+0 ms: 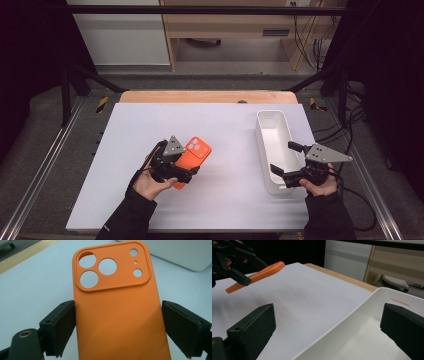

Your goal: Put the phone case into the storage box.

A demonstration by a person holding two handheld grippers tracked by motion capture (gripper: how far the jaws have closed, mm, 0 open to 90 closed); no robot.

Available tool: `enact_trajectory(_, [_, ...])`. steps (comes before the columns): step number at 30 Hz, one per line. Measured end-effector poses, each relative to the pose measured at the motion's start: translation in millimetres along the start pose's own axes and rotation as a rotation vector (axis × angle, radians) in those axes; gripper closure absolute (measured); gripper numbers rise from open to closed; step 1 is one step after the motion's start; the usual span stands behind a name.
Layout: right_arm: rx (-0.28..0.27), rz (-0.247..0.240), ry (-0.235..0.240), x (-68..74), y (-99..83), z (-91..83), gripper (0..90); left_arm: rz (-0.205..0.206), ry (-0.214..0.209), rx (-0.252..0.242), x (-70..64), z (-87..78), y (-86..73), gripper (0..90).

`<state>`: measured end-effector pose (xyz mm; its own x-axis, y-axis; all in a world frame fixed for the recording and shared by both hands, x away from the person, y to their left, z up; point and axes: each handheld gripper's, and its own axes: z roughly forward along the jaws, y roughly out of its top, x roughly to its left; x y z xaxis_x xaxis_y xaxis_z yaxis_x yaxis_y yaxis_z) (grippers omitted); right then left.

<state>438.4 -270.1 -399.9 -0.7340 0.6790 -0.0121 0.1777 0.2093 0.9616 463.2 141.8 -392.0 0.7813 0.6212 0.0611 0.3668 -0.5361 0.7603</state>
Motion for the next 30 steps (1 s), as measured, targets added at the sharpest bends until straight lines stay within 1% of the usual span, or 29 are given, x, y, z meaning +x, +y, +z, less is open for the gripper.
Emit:
enact_trajectory(3, [0.007,-0.024,0.017,5.7,3.3,2.9,0.6,0.037,-0.024,0.003,-4.9,0.9,-0.3,13.4])
enact_trajectory(6, [0.019,-0.045,0.03,10.3,5.0,5.8,0.7,0.066,-0.038,0.006,-9.1,1.9,-0.7,13.4])
enact_trajectory(7, [0.019,-0.045,0.03,10.3,5.0,5.8,0.7,0.066,-0.038,0.006,-9.1,1.9,-0.7,13.5])
enact_trajectory(8, [0.029,-0.059,0.037,13.8,6.4,7.7,0.7,0.07,-0.041,0.008,-10.2,2.4,-0.8,13.5])
enact_trajectory(10, [0.032,-0.071,0.048,17.3,7.8,9.4,0.7,0.079,-0.048,0.012,-12.3,3.6,-0.8,13.5])
enact_trajectory(11, [0.032,-0.071,0.048,17.3,7.8,9.4,0.7,0.084,-0.052,0.013,-13.4,4.4,-0.7,13.5])
enact_trajectory(14, [0.039,-0.091,0.066,23.1,10.5,12.3,0.7,0.103,-0.064,0.024,-16.9,6.4,-0.5,13.5])
enact_trajectory(15, [0.043,-0.104,0.073,26.2,11.8,14.0,0.7,0.113,-0.077,0.027,-19.0,7.2,-0.2,13.5])
enact_trajectory(16, [0.043,-0.104,0.073,26.2,11.8,14.0,0.7,0.113,-0.077,0.027,-19.0,7.2,-0.2,13.5])
enact_trajectory(17, [0.054,-0.118,0.08,29.8,12.8,16.0,0.6,0.128,-0.085,0.032,-20.8,7.1,0.5,13.5])
enact_trajectory(18, [0.054,-0.118,0.08,29.8,12.8,16.0,0.6,0.128,-0.085,0.032,-20.8,7.1,0.5,13.5])
enact_trajectory(20, [0.063,-0.13,0.087,32.8,12.9,18.4,0.7,0.142,-0.096,0.034,-22.4,6.5,1.3,13.6])
enact_trajectory(23, [0.087,-0.145,0.104,37.4,11.8,23.4,0.7,0.154,-0.1,0.033,-24.8,6.1,2.1,13.6])
enact_trajectory(25, [0.09,-0.151,0.111,39.5,11.5,25.3,0.8,0.171,-0.111,0.032,-28.3,6.4,3.1,13.6])
enact_trajectory(26, [0.09,-0.151,0.111,39.5,11.5,25.3,0.8,0.171,-0.111,0.032,-28.3,6.4,3.1,13.6])
enact_trajectory(30, [0.098,-0.164,0.122,43.1,11.7,28.3,0.8,0.199,-0.124,0.04,-31.9,7.1,4.1,13.6])
